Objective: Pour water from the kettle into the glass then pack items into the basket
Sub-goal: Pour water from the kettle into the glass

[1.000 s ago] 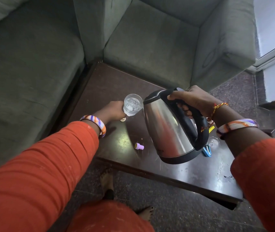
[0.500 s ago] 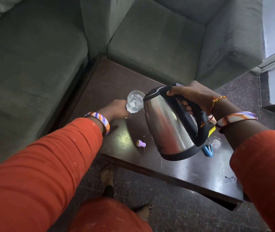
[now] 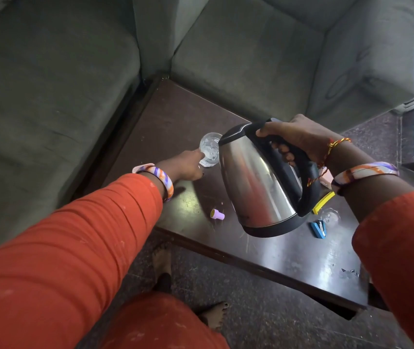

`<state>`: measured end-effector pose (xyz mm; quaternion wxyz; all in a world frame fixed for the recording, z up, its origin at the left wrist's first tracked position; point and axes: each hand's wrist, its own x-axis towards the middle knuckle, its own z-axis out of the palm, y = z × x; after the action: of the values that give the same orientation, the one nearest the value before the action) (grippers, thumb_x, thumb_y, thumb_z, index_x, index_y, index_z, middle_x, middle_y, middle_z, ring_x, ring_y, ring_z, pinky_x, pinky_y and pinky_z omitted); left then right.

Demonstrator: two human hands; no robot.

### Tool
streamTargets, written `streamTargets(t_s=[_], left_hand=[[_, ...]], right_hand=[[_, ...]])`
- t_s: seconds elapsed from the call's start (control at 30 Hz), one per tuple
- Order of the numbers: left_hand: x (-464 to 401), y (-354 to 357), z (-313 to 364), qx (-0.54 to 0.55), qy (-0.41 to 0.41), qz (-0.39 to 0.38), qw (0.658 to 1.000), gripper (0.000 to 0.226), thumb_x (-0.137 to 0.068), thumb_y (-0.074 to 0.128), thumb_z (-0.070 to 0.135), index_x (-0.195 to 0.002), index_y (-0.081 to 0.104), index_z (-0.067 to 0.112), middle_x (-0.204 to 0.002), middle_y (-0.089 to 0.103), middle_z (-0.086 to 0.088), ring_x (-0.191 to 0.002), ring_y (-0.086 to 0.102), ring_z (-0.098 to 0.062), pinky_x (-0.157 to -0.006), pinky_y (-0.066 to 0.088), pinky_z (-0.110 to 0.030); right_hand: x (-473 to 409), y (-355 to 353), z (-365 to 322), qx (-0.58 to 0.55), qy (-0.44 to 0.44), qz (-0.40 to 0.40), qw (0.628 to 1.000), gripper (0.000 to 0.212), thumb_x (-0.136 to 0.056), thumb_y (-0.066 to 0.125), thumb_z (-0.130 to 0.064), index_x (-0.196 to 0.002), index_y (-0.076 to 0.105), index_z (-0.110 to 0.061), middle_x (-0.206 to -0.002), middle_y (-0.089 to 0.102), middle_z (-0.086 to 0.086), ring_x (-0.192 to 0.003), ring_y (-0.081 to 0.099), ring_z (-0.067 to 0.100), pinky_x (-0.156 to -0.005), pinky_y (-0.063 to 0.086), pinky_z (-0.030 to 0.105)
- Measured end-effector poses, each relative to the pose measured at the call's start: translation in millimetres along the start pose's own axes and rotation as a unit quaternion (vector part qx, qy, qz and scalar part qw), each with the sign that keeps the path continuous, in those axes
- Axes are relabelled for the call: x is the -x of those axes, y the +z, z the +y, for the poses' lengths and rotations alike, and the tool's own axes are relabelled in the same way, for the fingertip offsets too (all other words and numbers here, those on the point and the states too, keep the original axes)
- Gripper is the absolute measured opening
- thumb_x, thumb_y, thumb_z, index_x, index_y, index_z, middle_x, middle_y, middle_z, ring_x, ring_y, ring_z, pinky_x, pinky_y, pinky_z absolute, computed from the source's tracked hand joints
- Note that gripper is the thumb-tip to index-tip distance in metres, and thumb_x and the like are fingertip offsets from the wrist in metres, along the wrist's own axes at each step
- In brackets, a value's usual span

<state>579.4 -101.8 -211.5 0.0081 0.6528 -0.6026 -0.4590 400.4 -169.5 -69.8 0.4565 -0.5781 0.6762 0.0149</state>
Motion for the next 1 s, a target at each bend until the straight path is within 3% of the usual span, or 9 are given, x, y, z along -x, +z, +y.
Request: streamTargets(t_s=[0.3,0.57,0.77,0.9,1.0], left_hand=[[0.4,-8.3,2.4,0.001,-0.015,0.033,0.999,0.032,-0.085,0.055,0.018,-0.113,0.059,0.003,-0.123,0.059,-0.019,-0.114,0.055,-0.035,-0.091,0.045,-0.033],[8.1,-18.2,18.2,-0.032,-0.017,0.034,0.999,0.026,-0.076,0.056,0.009,-0.101,0.062,0.003,-0.111,0.064,-0.019,-0.101,0.060,-0.036,-0.086,0.052,-0.038],[24.2,-20.2,48.7,-0.082,-0.019,0.040,0.996,0.041,-0.081,0.052,0.016,-0.121,0.055,0.016,-0.128,0.057,-0.014,-0.114,0.055,-0.035,-0.092,0.049,-0.038],[39.6,-13.4,96.6,-0.119,0.016,0.099,0.988,0.035,-0.085,0.047,0.016,-0.117,0.058,0.017,-0.128,0.056,-0.012,-0.116,0.054,-0.034,-0.084,0.044,-0.034],[50.4,3.2,136.5,-0.124,0.042,0.139,0.982,0.035,-0.085,0.046,0.015,-0.119,0.057,0.016,-0.128,0.058,-0.013,-0.116,0.054,-0.034,-0.087,0.046,-0.035]], right_hand=[[11.6,-8.1,31.9,-0.063,-0.026,0.007,0.998,0.038,-0.075,0.067,-0.030,-0.047,0.047,-0.012,-0.041,0.037,0.005,-0.038,0.033,0.018,-0.043,0.031,0.025],[28.4,-1.9,79.3,-0.145,-0.083,0.042,0.985,0.037,-0.079,0.065,-0.019,-0.048,0.048,-0.009,-0.038,0.042,0.005,-0.033,0.036,0.019,-0.040,0.034,0.024],[45.9,2.2,117.7,-0.246,-0.111,0.088,0.959,0.034,-0.071,0.069,-0.024,-0.046,0.050,-0.013,-0.036,0.043,0.002,-0.034,0.036,0.018,-0.045,0.035,0.028],[68.3,-3.3,144.4,-0.329,-0.136,0.121,0.927,0.028,-0.064,0.067,-0.026,-0.051,0.049,-0.010,-0.034,0.041,0.001,-0.033,0.034,0.019,-0.043,0.035,0.028],[91.7,-15.3,173.0,-0.364,-0.162,0.152,0.904,0.033,-0.059,0.065,-0.034,-0.054,0.047,-0.007,-0.034,0.040,0.001,-0.031,0.035,0.018,-0.038,0.036,0.027]])
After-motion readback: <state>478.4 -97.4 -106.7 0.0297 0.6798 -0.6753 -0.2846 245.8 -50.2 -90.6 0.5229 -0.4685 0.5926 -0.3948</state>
